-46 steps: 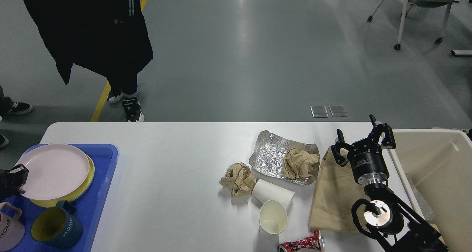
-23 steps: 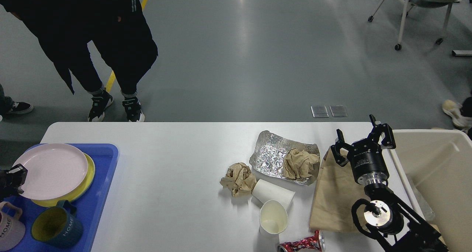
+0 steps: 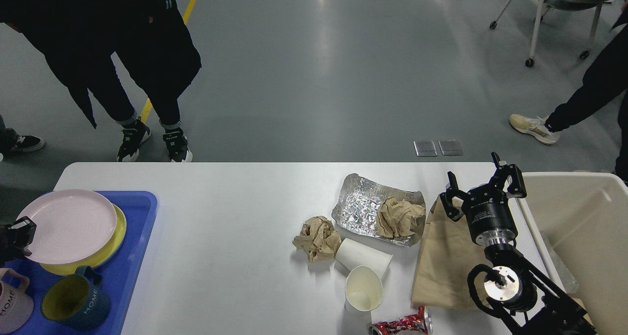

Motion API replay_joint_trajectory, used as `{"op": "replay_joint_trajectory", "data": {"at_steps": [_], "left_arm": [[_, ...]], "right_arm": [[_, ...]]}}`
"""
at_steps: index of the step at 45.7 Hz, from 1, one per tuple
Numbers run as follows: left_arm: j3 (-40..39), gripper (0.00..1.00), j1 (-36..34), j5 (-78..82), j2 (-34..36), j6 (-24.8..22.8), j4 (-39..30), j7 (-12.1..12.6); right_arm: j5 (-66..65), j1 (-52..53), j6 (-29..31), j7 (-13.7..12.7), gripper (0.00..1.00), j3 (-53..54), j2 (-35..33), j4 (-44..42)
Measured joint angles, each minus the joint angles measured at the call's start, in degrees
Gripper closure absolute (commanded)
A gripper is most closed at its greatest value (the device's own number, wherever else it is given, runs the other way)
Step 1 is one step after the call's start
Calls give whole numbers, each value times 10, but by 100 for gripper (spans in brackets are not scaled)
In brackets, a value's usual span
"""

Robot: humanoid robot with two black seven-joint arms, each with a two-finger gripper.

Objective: Tidy desktop

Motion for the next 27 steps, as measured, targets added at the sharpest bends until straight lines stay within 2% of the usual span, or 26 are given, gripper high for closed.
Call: {"op": "replay_joint_trajectory", "data": {"at_steps": [4, 5, 6, 7, 8, 10, 11, 12, 14, 15, 16, 18, 23, 24, 25, 26, 27], "left_arm": [[1, 7, 0, 1, 1, 4, 1, 0], [1, 14, 0, 1, 1, 5, 2, 0], [1, 47, 0, 1, 1, 6, 2, 0], [1, 63, -1, 1, 1, 10, 2, 0], [0, 71, -1, 1, 1, 11, 2, 0], [0, 68, -1, 1, 0, 9, 1, 0], [0, 64, -1, 1, 0, 5, 0, 0], [0, 56, -1, 1, 0, 0, -1, 0], [0, 27, -1, 0, 0, -8, -3, 0], [0, 16, -1, 0, 0, -11, -3, 0], [0, 10, -1, 0, 0, -12, -3, 0], [0, 8, -1, 0, 0, -12, -2, 0], [0, 9, -1, 0, 1, 8, 1, -5], [0, 16, -1, 0, 1, 11, 1, -6], [0, 31, -1, 1, 1, 15, 1, -6], [0, 52, -1, 1, 1, 18, 1, -6], [0, 66, -1, 1, 0, 20, 1, -6]], "right_arm": [[0, 0, 0, 0, 0, 0, 0, 0], [0, 0, 0, 0, 0, 0, 0, 0], [0, 0, 0, 0, 0, 0, 0, 0], [0, 0, 0, 0, 0, 0, 0, 0], [0, 0, 0, 0, 0, 0, 0, 0], [0, 0, 0, 0, 0, 0, 0, 0], [0, 0, 0, 0, 0, 0, 0, 0], [0, 0, 0, 0, 0, 0, 0, 0], [0, 0, 0, 0, 0, 0, 0, 0], [0, 0, 0, 0, 0, 0, 0, 0], [0, 0, 0, 0, 0, 0, 0, 0], [0, 0, 0, 0, 0, 0, 0, 0], [0, 0, 0, 0, 0, 0, 0, 0], [0, 0, 0, 0, 0, 0, 0, 0], [0, 0, 0, 0, 0, 0, 0, 0], [0, 0, 0, 0, 0, 0, 0, 0], [0, 0, 0, 0, 0, 0, 0, 0]]}}
